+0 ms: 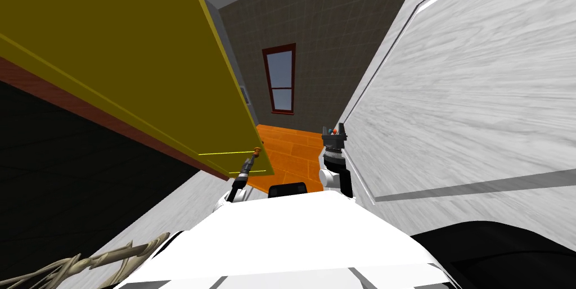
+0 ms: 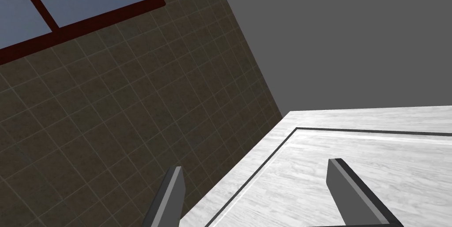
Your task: Push the door open
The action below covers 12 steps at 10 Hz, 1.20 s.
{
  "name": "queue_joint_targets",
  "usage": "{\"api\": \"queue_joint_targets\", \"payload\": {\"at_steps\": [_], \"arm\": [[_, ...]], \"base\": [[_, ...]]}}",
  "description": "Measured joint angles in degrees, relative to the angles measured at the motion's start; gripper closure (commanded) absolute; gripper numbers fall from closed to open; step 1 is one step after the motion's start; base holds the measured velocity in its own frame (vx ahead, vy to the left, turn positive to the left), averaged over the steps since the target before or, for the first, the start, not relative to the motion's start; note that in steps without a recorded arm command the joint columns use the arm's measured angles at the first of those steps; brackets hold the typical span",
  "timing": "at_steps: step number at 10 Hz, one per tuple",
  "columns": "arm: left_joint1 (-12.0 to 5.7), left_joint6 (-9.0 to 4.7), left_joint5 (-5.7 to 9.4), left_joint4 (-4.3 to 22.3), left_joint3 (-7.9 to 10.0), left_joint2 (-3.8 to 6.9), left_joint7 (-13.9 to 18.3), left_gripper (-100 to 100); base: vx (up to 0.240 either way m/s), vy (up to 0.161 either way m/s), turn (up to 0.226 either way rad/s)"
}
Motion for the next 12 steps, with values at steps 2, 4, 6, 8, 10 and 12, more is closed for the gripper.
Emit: {"api": "queue_joint_targets", "payload": {"at_steps": [2,4,6,8,10,12], "arm": [[0.74,-0.15,0.18,-0.49,-0.28,0.65,-2.79,-100],[1.02,-0.44,0.34,-0.14,-0.55,1.07,-5.37,-100],[1.68,-0.79,0.54,-0.25,-0.89,1.60,-8.44,-100],[2.61,-0.46,0.72,-1.28,-1.15,2.26,-11.04,-100],[3.75,-0.39,0.98,-2.16,-1.52,3.08,-14.12,-100],[4.10,-0.73,1.13,-1.84,-1.80,3.48,-16.97,-100]], "base": [[-0.030,-0.026,0.002],[-0.031,-0.039,0.002],[-0.035,-0.032,0.003],[-0.024,-0.025,0.001],[-0.030,-0.034,0.004],[-0.032,-0.039,0.001]]}}
